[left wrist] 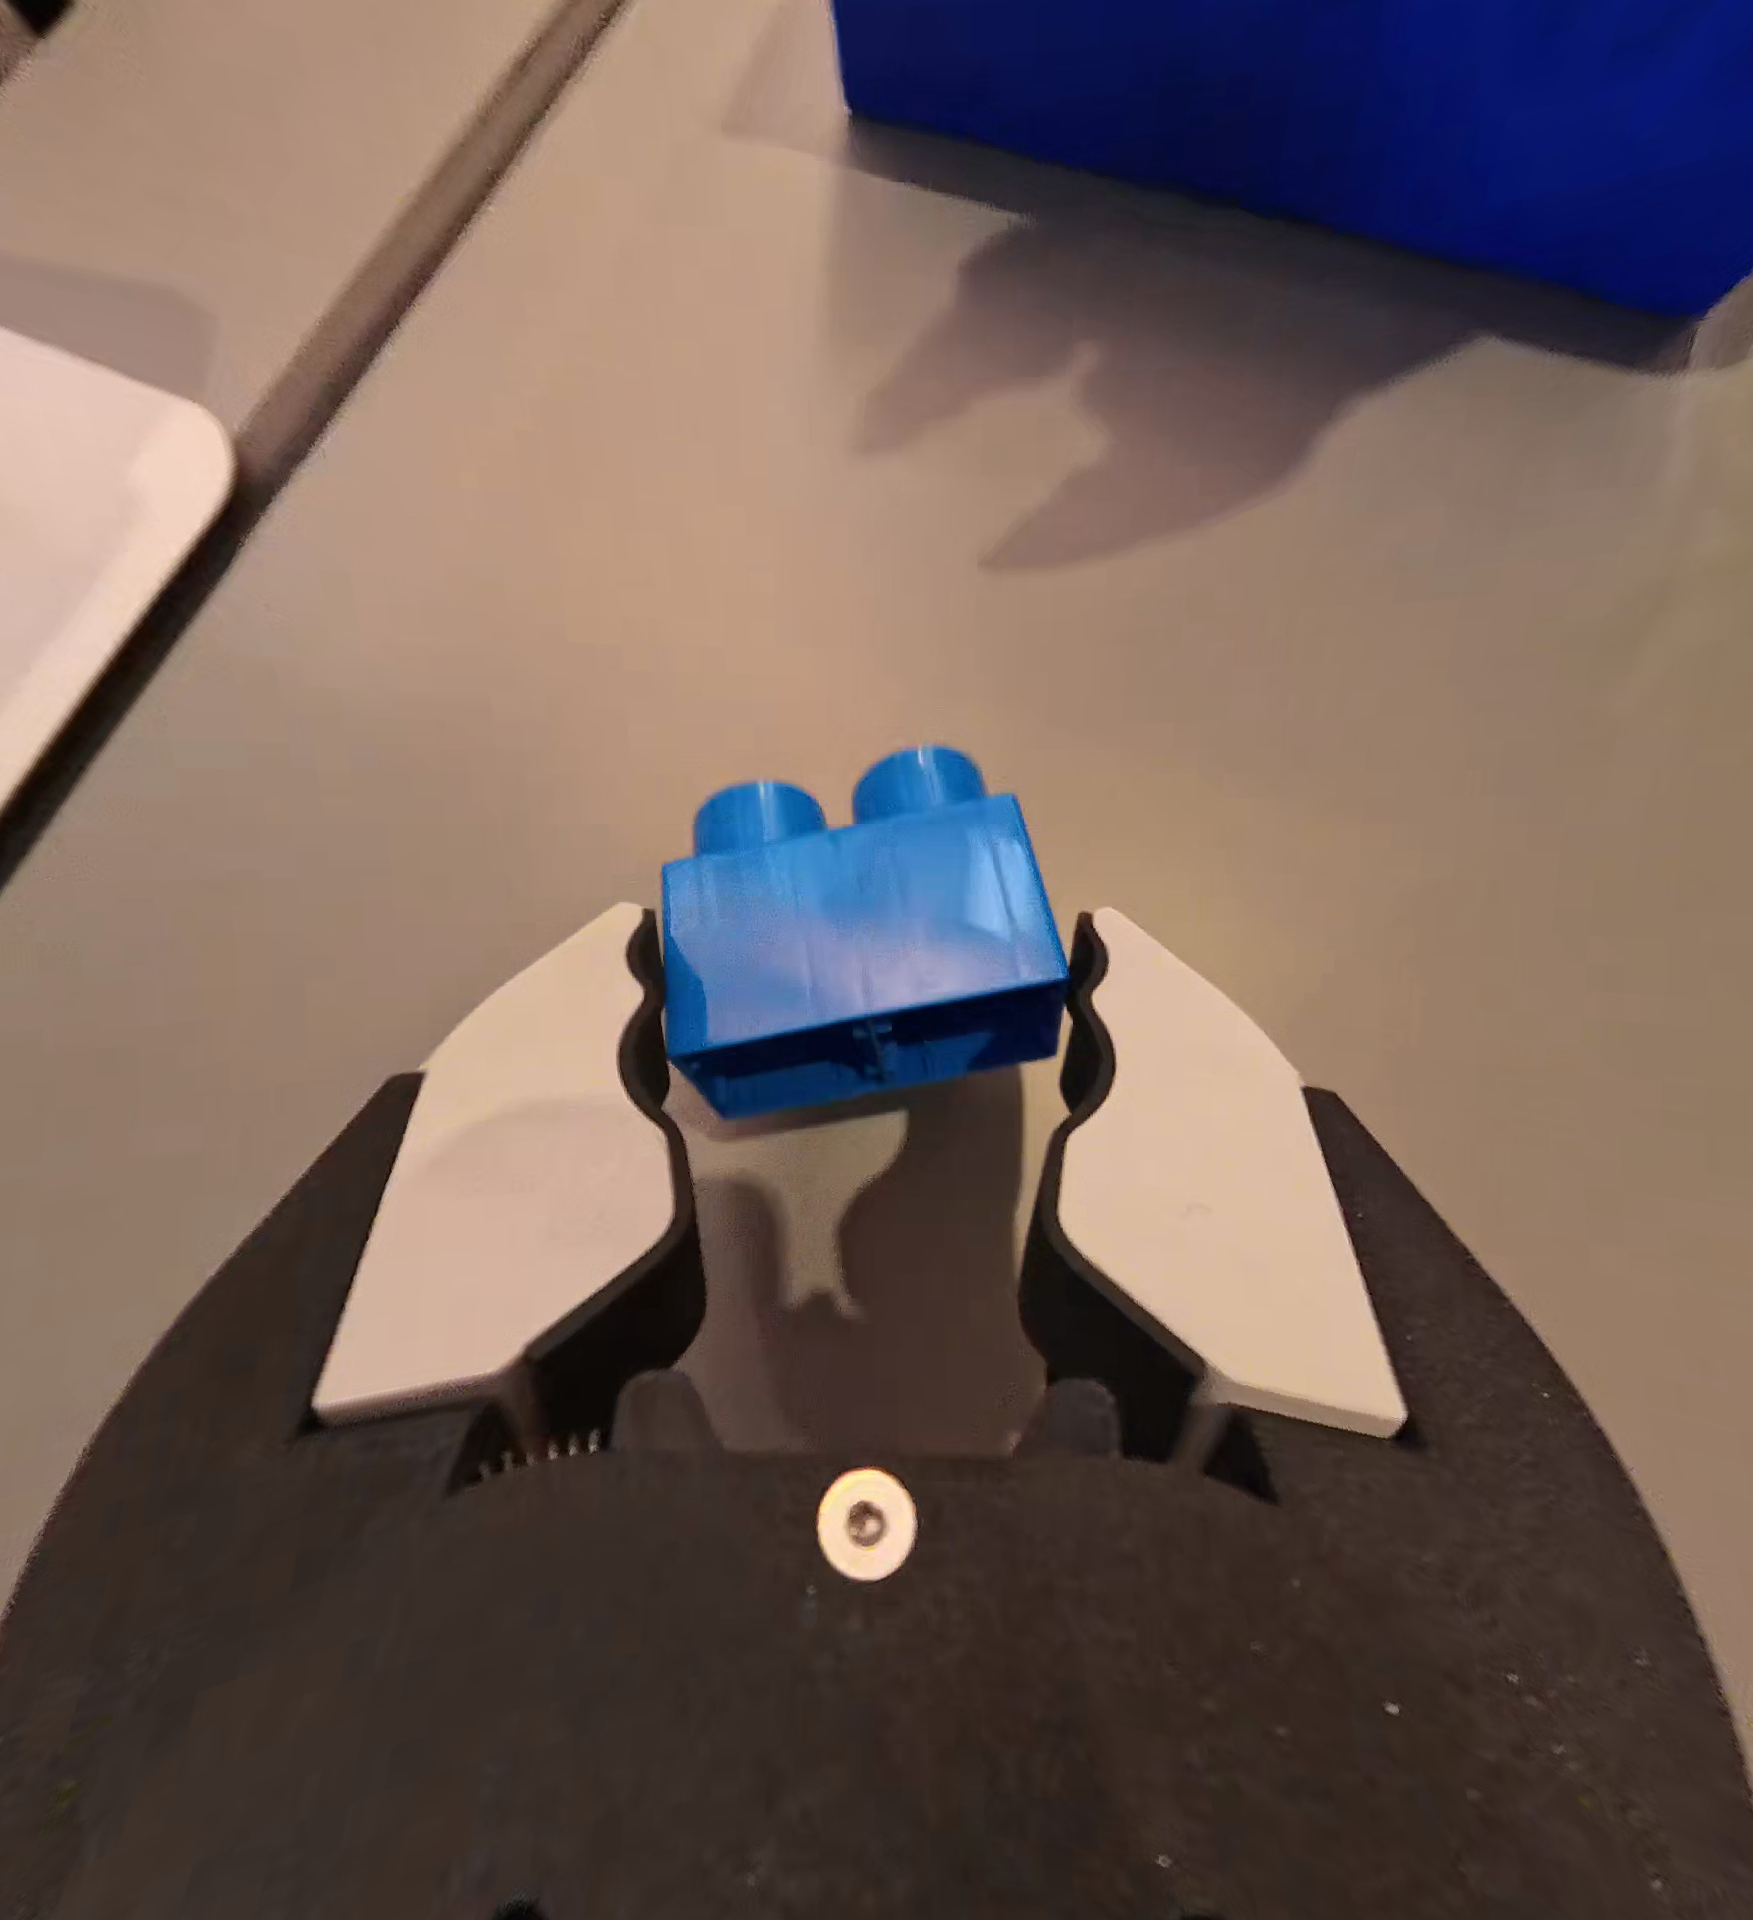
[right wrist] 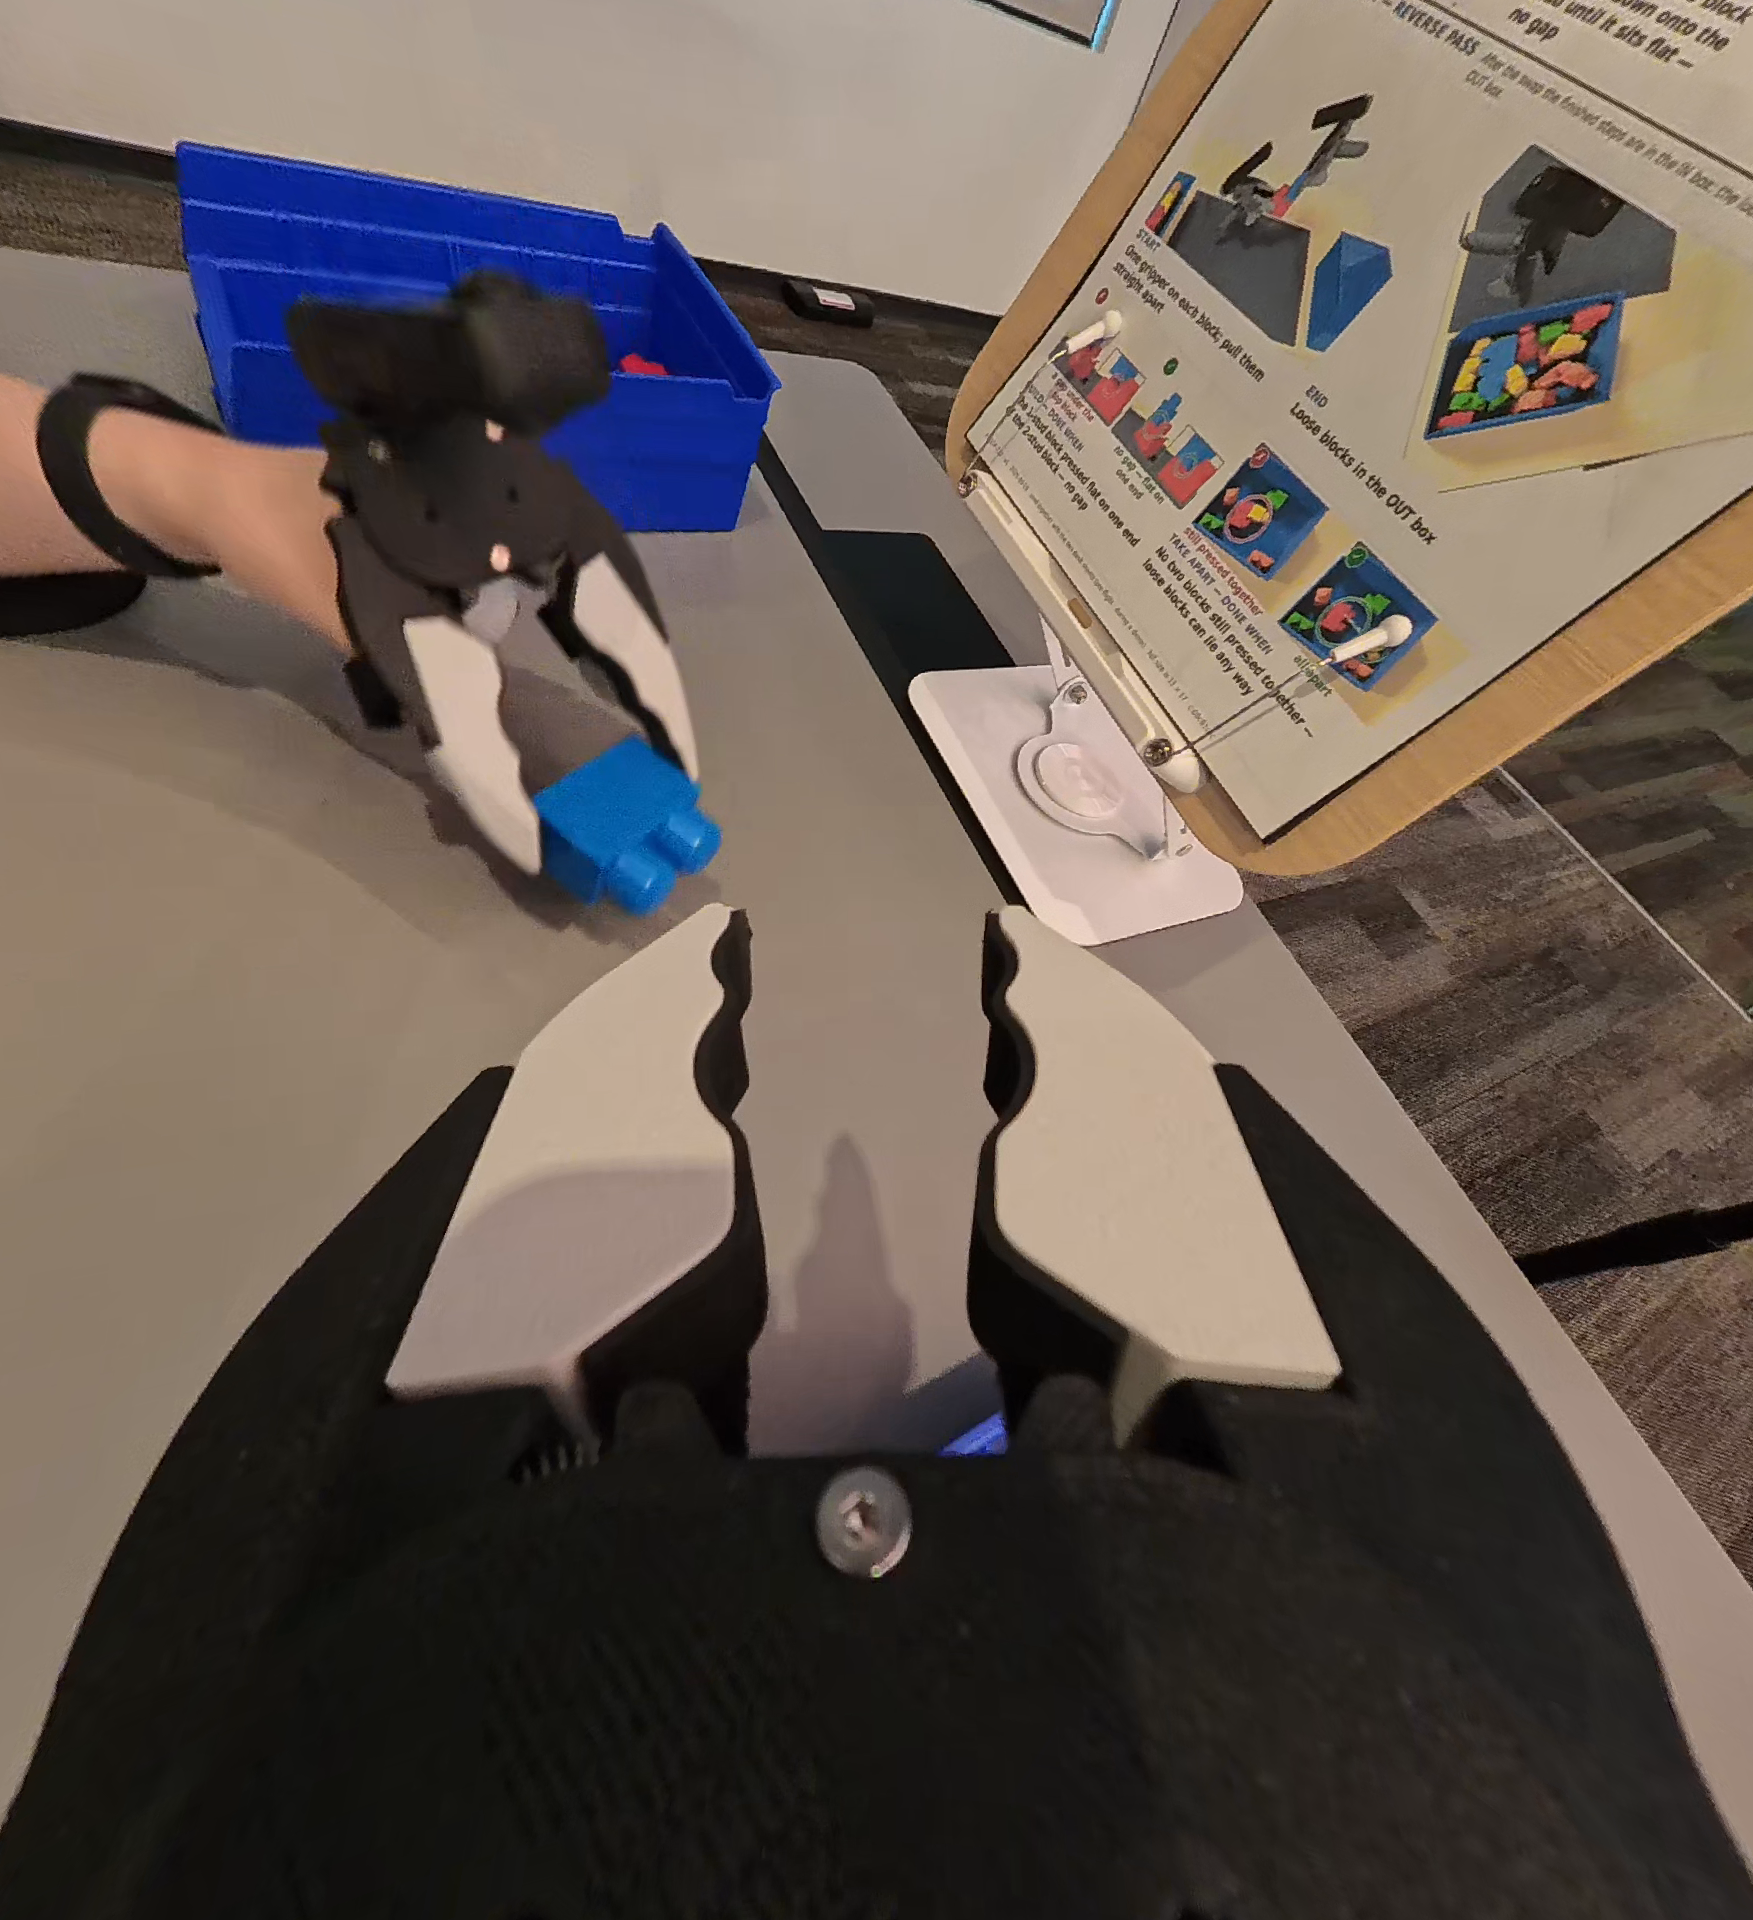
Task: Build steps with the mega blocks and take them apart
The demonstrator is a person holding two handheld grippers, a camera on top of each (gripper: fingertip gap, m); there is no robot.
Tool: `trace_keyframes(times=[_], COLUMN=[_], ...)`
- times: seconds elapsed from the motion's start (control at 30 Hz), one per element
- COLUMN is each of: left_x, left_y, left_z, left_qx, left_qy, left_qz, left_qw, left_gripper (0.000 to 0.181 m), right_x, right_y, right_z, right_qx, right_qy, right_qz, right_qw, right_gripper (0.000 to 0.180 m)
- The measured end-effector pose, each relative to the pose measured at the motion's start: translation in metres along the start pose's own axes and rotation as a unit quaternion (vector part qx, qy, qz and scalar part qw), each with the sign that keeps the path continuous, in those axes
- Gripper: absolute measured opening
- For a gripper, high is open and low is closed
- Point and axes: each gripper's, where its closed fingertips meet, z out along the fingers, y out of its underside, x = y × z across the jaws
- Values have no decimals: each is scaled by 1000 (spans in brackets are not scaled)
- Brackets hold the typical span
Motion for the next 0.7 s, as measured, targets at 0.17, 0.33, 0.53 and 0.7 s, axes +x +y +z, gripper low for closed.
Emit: trace_keyframes(times=[0.17, 0.33, 0.53, 0.7], left_x=[21, 18, 7, -62], left_y=[5, 16, 9, -41], left_z=[12, 10, -4, -135], left_qx=[2, -27, -37, 81], left_qy=[46, 45, 8, -128], left_qz=[15, 22, 50, 13], left_qw=[999, 998, 998, 988], left_gripper=[49, 50, 66, 70], right_x=[3, 3, 0, 2], right_y=[5, 12, 16, 21], right_z=[1, 4, 8, 8], right_qx=[-3, -17, -29, -43], right_qy=[-4, -9, -14, -12], right_qz=[10, 11, 7, 2], right_qw=[1000, 1000, 999, 999], right_gripper=[43, 44, 44, 44])
